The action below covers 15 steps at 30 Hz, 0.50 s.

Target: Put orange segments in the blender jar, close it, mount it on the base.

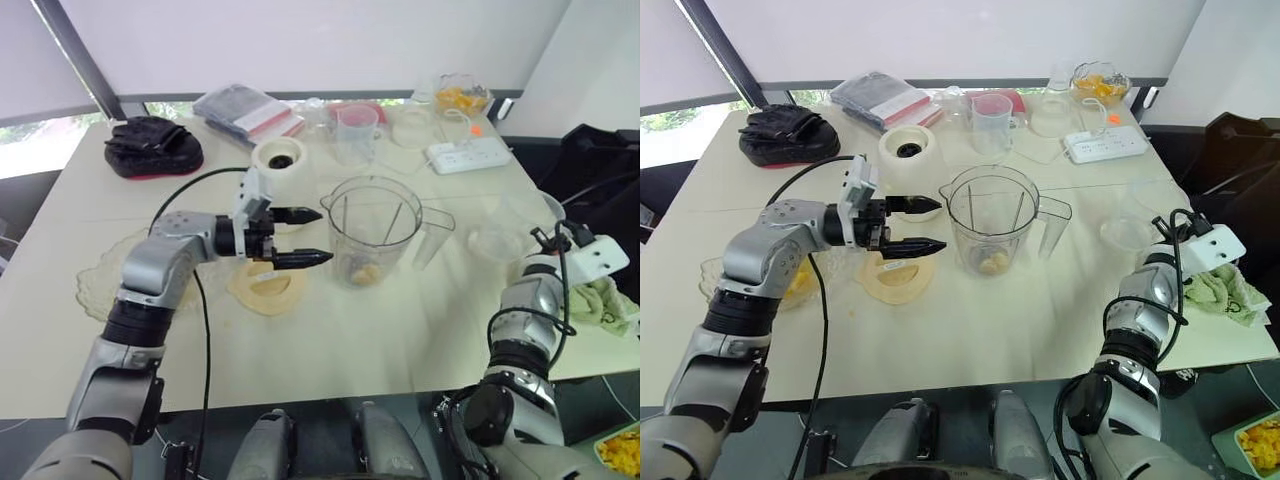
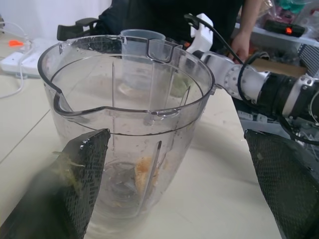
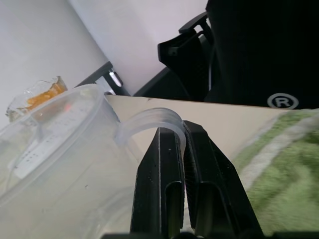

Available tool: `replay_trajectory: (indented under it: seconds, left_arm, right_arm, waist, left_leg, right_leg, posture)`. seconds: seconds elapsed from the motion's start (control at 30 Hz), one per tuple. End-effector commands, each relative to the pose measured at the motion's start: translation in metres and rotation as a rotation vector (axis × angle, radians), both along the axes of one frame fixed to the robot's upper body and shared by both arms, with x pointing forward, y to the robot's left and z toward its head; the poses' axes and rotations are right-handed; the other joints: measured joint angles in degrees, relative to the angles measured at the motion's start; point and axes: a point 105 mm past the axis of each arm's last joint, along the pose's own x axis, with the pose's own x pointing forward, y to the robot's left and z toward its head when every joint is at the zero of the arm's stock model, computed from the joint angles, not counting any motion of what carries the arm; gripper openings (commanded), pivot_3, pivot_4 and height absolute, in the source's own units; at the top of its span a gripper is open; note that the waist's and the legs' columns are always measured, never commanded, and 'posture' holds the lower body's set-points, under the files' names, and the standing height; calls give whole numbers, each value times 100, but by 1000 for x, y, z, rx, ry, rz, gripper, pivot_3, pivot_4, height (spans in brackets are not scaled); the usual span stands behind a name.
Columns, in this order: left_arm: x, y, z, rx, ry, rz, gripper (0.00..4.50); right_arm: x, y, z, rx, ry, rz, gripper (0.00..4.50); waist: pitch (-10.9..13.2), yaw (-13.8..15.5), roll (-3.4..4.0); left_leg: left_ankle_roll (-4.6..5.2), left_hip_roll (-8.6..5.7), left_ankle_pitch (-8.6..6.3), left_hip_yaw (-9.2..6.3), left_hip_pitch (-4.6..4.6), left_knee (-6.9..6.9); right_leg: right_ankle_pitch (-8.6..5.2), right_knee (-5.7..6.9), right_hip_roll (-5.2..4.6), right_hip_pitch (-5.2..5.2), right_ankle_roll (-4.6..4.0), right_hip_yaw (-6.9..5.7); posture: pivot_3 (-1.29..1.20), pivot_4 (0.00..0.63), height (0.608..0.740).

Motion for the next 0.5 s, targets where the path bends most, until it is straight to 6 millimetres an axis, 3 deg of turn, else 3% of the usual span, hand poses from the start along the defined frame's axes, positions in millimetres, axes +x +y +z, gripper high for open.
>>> replay_trajectory:
  seconds: [0.03,0.47,0.5]
  left_arm:
    - [-3,5,13,-29,-46,11,4500]
    - [-6,8,12,-20,-44,24,4500]
    - [-6,8,12,-19,-43,23,4500]
  right_arm:
    - [3,-5,19,-33,-71,-14,58]
    - [3,0,2,-73,-4,15,58]
    - [3,0,1,-72,-2,19,325]
  waist:
    - [0,-2,0]
    - [0,-85,0]
    - [0,-85,0]
  left_leg:
    - [0,0,0,0,0,0]
    - [-1,0,0,-1,0,0]
    - [-1,0,0,-1,0,0]
  right_leg:
    - [0,0,0,0,0,0]
    - [0,0,0,1,0,0]
    - [0,0,0,1,0,0]
  posture:
    - [0,150,740]
    - [0,150,740]
    - [0,150,740]
